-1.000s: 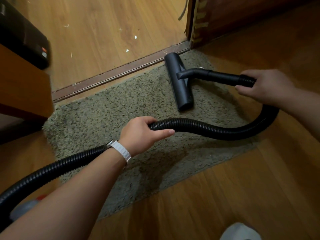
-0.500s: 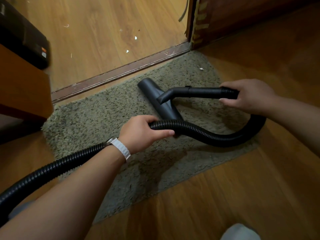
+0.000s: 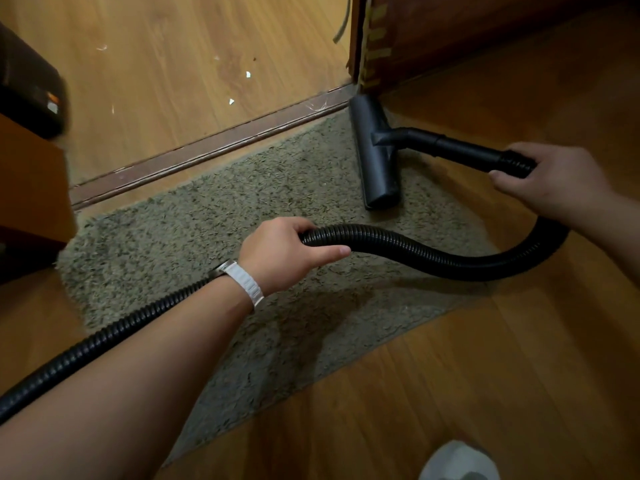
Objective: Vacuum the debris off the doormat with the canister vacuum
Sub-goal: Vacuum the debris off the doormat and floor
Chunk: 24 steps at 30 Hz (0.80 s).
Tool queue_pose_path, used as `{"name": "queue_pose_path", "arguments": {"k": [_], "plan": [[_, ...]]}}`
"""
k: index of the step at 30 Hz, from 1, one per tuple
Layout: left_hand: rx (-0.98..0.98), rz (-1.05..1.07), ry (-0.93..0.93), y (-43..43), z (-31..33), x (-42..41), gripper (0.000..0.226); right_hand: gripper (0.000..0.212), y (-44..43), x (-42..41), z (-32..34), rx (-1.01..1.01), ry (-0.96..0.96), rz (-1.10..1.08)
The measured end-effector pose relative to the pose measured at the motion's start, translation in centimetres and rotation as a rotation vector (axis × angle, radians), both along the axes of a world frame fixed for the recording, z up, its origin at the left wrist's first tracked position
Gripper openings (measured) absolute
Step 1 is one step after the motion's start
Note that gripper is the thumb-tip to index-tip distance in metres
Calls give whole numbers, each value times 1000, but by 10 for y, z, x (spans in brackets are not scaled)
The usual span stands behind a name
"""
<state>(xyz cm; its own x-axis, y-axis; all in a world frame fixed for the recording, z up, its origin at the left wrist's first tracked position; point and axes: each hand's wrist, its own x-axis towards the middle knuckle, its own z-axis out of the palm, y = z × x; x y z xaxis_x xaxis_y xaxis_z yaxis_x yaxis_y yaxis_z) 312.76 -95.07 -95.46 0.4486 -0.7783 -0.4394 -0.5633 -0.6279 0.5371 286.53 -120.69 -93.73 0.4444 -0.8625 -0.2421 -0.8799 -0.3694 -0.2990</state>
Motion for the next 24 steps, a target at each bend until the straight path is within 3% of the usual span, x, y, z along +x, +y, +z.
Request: {"name": "queue_pose_path", "arguments": {"k": [5,13,24], "plan": [[-1,-15,6,1,-3,-7,50,32,-2,-11,-10,5,32,-42],[1,4,-5,6,-1,-6,50,23,0,6,-17,3,22,115],[18,-14,34,8,4,-4,50,25,28,53,-19,-25,13,534]]}}
